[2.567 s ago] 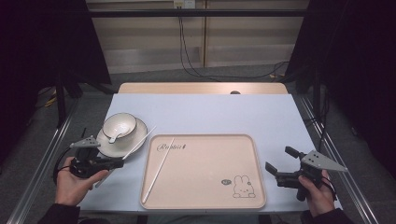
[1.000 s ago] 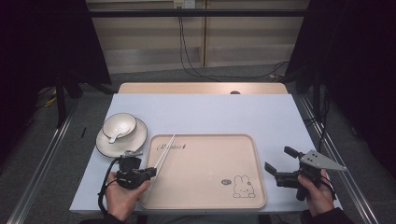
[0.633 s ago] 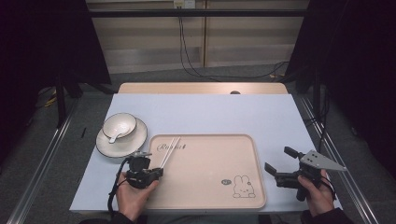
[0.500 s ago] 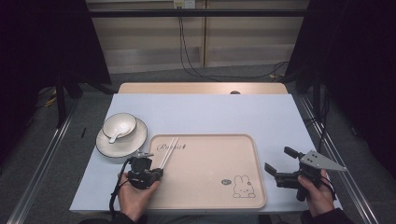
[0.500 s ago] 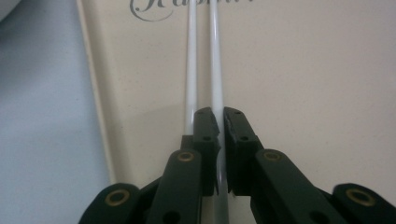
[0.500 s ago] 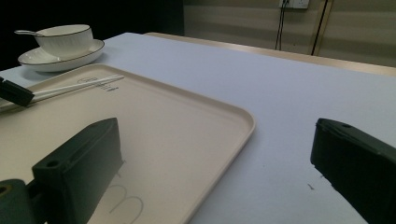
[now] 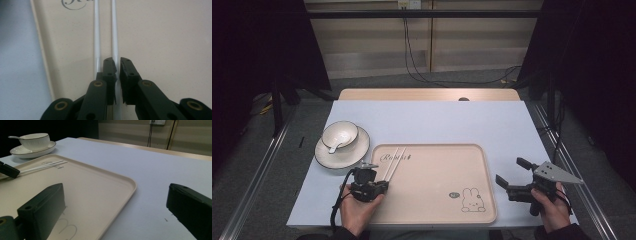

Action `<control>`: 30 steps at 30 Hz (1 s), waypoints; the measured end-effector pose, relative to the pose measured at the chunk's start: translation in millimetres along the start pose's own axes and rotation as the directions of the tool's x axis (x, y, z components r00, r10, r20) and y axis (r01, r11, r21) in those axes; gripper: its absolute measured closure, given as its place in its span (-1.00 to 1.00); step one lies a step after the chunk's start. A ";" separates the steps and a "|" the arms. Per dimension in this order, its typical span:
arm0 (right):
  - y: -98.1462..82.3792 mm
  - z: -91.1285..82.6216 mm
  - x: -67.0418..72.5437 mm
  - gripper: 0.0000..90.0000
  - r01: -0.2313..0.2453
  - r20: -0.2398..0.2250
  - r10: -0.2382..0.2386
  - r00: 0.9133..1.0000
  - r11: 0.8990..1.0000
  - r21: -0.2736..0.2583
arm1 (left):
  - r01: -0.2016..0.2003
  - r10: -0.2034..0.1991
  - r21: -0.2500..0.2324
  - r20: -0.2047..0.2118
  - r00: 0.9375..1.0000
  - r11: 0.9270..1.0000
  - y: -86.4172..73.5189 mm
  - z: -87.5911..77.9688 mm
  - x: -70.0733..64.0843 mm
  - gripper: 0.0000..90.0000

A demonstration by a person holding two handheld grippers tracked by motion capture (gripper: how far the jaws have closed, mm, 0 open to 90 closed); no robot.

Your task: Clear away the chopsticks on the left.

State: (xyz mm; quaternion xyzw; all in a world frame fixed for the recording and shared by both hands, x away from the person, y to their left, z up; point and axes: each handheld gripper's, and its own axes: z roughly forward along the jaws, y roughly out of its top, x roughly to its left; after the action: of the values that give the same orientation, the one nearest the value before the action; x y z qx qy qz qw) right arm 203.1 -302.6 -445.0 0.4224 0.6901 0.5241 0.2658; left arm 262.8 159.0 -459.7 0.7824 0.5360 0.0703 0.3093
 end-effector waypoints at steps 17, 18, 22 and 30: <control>0.2 -0.1 -0.1 -0.96 -0.002 0.006 0.002 1.000 1.000 -0.006 | -0.182 0.217 -0.254 0.118 0.969 0.950 2.8 -34.2 12.7 -0.54; 0.2 -0.1 -0.1 -0.96 -0.002 0.006 0.002 1.000 1.000 -0.006 | -0.182 0.217 -0.254 0.118 0.969 0.950 2.8 -34.2 12.7 -0.62; 0.2 0.0 -0.1 -0.96 -0.002 0.007 0.002 1.000 1.000 -0.007 | -0.211 0.259 -0.337 0.104 0.960 0.918 -4.2 -49.7 33.4 -0.83; -0.2 -3.6 0.0 -0.96 -0.011 0.017 0.011 1.000 1.000 -0.016 | -0.197 0.274 -0.549 0.062 0.960 0.813 -28.8 -76.0 71.0 -0.97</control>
State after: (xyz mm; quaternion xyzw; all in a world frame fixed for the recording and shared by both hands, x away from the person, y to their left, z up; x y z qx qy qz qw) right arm 200.2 -304.4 -444.1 0.4284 0.6814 0.5274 0.2722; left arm 235.9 259.4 -430.9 0.7275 0.3709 0.2011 0.5410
